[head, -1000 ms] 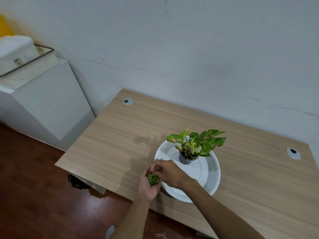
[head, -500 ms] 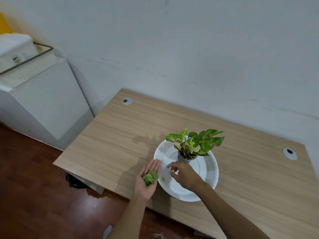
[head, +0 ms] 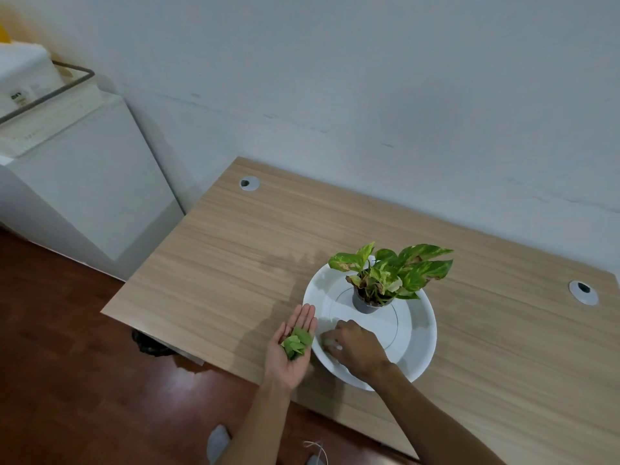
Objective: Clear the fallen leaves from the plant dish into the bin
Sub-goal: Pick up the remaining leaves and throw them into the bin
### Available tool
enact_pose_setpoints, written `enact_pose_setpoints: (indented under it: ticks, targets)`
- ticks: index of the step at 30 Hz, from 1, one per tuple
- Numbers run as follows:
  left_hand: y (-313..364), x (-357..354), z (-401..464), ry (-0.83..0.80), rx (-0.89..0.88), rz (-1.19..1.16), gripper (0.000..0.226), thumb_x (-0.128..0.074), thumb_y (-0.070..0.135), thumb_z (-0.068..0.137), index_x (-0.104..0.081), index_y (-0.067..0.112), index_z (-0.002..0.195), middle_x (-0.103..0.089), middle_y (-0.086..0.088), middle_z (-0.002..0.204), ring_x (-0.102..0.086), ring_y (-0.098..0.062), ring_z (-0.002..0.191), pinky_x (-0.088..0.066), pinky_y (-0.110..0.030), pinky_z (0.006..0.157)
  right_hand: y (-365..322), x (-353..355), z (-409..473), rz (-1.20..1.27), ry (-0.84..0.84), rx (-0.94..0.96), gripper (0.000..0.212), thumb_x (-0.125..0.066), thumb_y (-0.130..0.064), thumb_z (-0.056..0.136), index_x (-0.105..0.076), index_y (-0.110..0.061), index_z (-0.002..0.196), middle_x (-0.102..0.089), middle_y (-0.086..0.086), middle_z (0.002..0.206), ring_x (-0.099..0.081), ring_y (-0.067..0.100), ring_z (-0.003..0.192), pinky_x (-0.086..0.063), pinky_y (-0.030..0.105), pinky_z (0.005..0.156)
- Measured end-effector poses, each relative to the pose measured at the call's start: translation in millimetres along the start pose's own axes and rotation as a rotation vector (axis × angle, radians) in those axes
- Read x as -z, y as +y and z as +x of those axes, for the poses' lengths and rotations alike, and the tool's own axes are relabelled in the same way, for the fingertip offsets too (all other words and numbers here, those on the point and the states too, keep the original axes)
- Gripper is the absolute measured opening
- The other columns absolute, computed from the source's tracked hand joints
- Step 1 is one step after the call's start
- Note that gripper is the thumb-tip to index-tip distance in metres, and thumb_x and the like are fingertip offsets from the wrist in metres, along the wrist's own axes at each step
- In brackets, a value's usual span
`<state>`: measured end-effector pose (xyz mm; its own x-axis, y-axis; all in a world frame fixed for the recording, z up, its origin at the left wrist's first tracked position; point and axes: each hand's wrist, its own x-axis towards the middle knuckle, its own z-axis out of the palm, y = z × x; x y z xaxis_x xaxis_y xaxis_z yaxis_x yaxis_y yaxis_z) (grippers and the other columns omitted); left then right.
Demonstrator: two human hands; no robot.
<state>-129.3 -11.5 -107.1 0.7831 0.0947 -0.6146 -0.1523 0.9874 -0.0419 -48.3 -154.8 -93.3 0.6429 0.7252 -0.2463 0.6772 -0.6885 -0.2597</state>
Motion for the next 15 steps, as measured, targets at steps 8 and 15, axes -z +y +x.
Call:
enact_pose_setpoints:
  ticks: [8,15]
  targets:
    - [2.9,0.1,1.3,0.024,0.009,0.052,0.044,-0.029,0.019,0.102,-0.053,-0.006,0.13,-0.057,-0.026,0.133,-0.053,-0.034,0.125,-0.033,-0.042,0.114,-2.9,-4.3,-3.5,0.059,0.101,0.006,0.022,-0.054,-0.028,0.09,-0.075,-0.031,0.096,-0.067,-0.001,0.088,-0.059,0.021,0.088,-0.047,0.034,0.061]
    - [5.8,-10.7,-2.2,0.014,0.004,0.163,0.044,-0.031,0.017,0.099,-0.052,-0.008,0.129,-0.057,-0.025,0.133,-0.061,-0.035,0.119,-0.052,-0.044,0.098,-20.3,37.4,-1.4,0.289,0.218,0.065,0.019,-0.056,-0.044,0.087,-0.07,-0.032,0.092,-0.05,-0.009,0.064,-0.047,0.009,0.065,-0.046,0.03,0.058]
